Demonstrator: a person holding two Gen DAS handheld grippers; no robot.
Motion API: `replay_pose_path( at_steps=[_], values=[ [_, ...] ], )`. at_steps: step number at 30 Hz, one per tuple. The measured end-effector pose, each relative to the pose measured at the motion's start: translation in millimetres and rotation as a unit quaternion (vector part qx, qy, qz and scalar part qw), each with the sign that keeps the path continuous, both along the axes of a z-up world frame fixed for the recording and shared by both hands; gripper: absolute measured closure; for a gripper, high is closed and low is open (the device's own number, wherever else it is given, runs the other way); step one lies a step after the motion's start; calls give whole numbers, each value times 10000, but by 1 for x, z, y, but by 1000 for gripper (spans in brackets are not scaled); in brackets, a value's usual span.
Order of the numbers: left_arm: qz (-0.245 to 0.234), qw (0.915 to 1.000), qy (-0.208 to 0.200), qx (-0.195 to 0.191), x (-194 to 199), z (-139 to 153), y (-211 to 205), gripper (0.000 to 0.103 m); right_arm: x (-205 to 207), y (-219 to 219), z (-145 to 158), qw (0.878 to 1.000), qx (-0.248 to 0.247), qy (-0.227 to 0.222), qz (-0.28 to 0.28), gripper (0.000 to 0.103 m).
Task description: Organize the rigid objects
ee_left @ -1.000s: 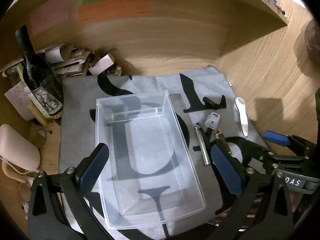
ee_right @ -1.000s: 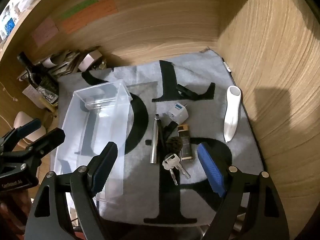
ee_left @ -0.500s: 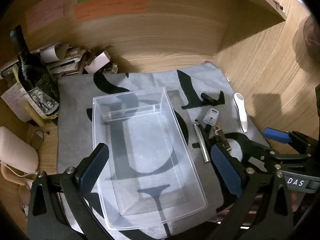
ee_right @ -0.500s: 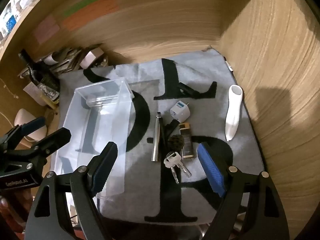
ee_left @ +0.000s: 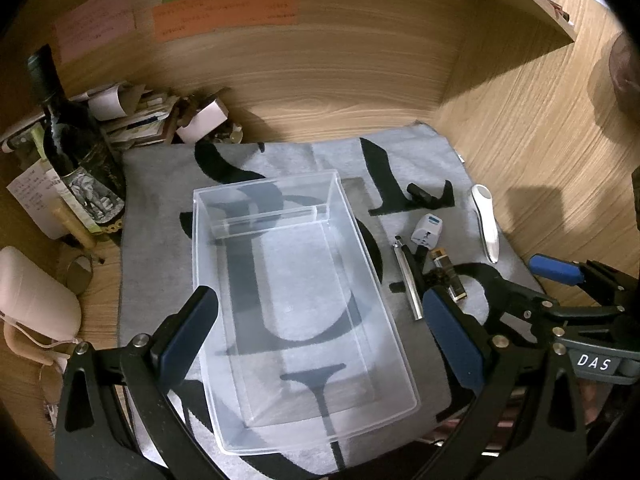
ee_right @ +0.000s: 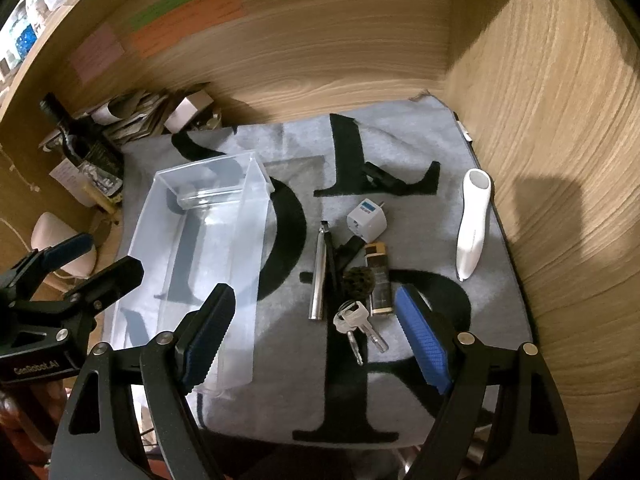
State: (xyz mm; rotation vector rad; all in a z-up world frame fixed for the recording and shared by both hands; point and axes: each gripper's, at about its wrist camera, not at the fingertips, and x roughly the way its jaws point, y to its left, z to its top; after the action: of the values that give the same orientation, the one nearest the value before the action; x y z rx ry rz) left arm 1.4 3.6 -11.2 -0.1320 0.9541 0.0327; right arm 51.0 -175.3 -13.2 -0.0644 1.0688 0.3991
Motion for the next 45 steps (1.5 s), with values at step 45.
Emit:
replay_pose_path(
  at_steps=[45],
  values=[
    [10, 10000, 5, 49, 0, 2, -4, 0, 0, 2, 1, 9998, -40, -92, 162, 23]
  ],
)
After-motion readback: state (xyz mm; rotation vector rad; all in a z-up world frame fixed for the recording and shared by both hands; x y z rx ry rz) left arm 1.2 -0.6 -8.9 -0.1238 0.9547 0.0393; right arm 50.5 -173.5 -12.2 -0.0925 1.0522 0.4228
